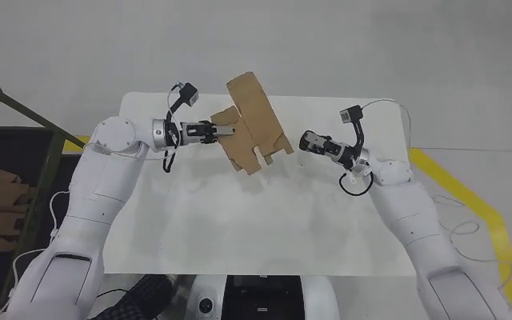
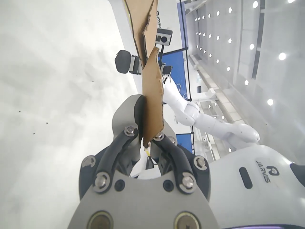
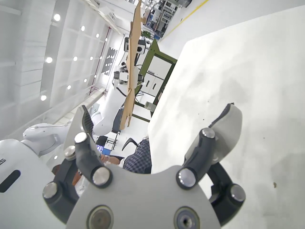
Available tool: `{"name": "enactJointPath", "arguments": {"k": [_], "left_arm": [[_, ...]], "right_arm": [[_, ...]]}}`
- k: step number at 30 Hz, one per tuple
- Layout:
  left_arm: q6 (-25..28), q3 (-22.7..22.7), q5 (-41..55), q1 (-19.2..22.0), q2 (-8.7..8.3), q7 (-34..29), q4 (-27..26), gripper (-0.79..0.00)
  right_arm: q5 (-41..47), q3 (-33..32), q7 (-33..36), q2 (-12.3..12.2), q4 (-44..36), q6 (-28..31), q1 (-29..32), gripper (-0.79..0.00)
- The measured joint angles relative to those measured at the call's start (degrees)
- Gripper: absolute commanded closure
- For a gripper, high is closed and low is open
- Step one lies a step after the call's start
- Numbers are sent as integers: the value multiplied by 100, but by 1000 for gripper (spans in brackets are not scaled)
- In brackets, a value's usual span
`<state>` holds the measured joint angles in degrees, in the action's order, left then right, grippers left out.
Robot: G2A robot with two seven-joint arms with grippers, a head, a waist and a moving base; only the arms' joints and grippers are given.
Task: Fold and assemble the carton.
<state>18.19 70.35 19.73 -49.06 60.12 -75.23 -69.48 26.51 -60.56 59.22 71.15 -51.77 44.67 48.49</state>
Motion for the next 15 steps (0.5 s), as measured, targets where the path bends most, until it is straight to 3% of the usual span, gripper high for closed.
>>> {"name": "enactJointPath", "arguments": {"k": [5, 10, 15], "left_arm": [[151, -214, 35, 301, -13, -957, 168, 0], [-182, -621, 31, 444, -52, -1270, -47, 0], [-190, -1091, 151, 543, -165, -1277, -212, 0]], "right_arm": [[103, 132, 293, -36, -163, -254, -88, -785], [147, 328, 489, -100, -428, -449, -132, -785], [271, 638, 651, -129, -572, -611, -273, -785]]}}
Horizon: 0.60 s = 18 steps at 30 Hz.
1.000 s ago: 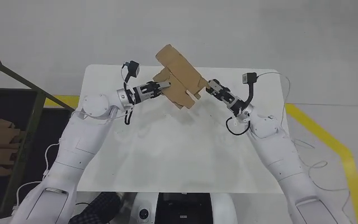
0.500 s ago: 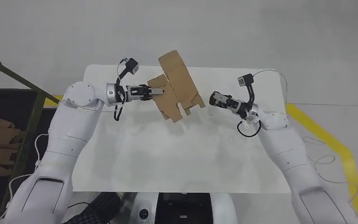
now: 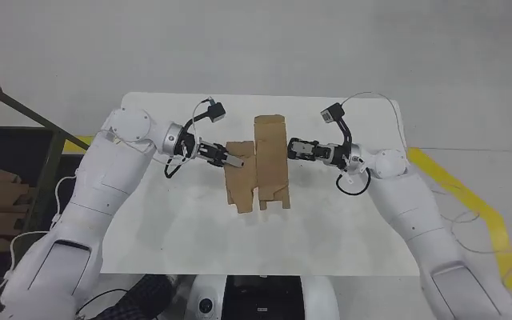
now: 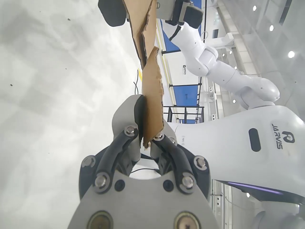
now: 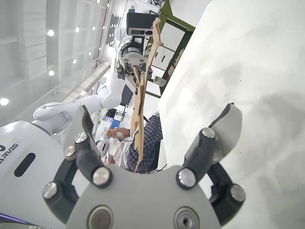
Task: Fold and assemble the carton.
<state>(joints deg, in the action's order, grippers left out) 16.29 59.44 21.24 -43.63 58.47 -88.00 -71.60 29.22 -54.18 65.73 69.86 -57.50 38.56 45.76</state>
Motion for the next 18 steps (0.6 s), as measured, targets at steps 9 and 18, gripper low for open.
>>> {"name": "enactJointPath", "arguments": {"k": [9, 18], "left_arm": [[1, -463, 266, 223, -196, 1, -21, 0], [95, -744, 494, 352, -340, 94, 20, 0]], "right_arm": [[40, 624, 113, -31, -69, -113, -281, -145], [207, 1124, 45, -114, -121, -43, -533, 0]]}}
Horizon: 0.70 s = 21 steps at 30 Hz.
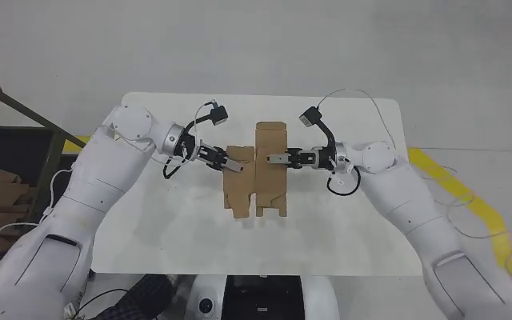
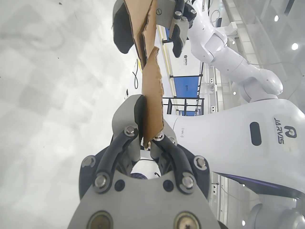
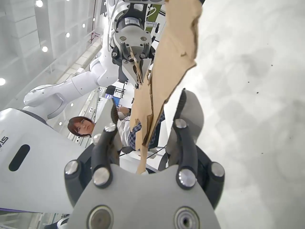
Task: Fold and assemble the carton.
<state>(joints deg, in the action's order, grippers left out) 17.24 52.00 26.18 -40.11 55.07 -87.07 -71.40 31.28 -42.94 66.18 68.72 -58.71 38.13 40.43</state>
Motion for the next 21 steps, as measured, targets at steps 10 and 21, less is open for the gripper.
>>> {"name": "enactJointPath", "arguments": {"k": [10, 21], "left_arm": [[171, -120, 544, 31, -128, 170, 76, -785], [1035, 488, 947, -480, -224, 1560, 592, -785]], "right_arm": [[748, 181, -12, -87, 61, 11, -107, 0], [741, -154, -1210, -56, 1021, 630, -55, 0]]}}
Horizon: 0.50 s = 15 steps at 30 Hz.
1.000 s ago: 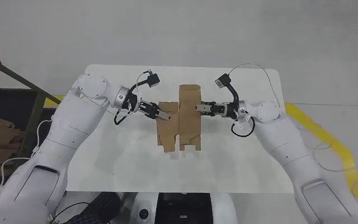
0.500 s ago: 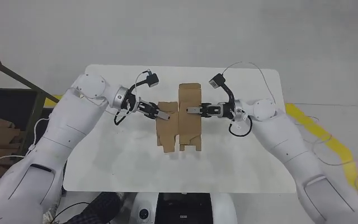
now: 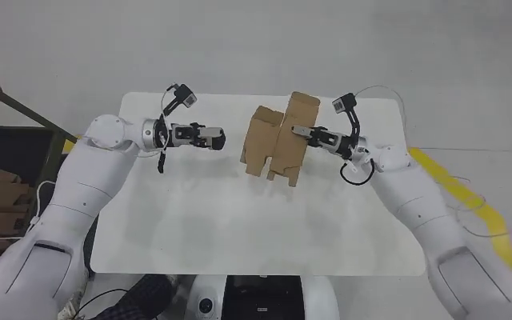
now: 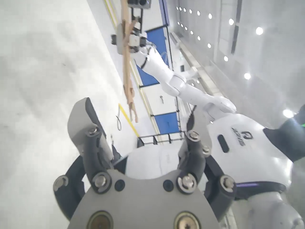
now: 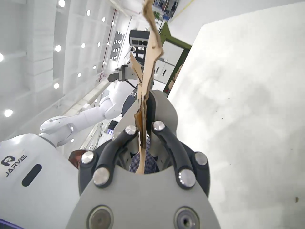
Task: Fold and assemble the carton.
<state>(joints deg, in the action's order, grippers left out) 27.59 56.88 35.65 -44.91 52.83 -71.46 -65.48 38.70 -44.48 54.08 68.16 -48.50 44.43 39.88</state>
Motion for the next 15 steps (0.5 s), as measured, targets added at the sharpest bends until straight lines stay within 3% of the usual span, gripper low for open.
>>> {"name": "enactJointPath", "arguments": {"k": [7, 15], "left_arm": [[-71, 200, -907, -763, -44, 1776, -939, -785], [-187, 474, -1090, -1443, -53, 2944, -1709, -785]], "right_arm": [[-425, -159, -1366, 36, -484, -175, 414, 0], [-1322, -291, -2859, 72, -1174, -724, 853, 0]]}}
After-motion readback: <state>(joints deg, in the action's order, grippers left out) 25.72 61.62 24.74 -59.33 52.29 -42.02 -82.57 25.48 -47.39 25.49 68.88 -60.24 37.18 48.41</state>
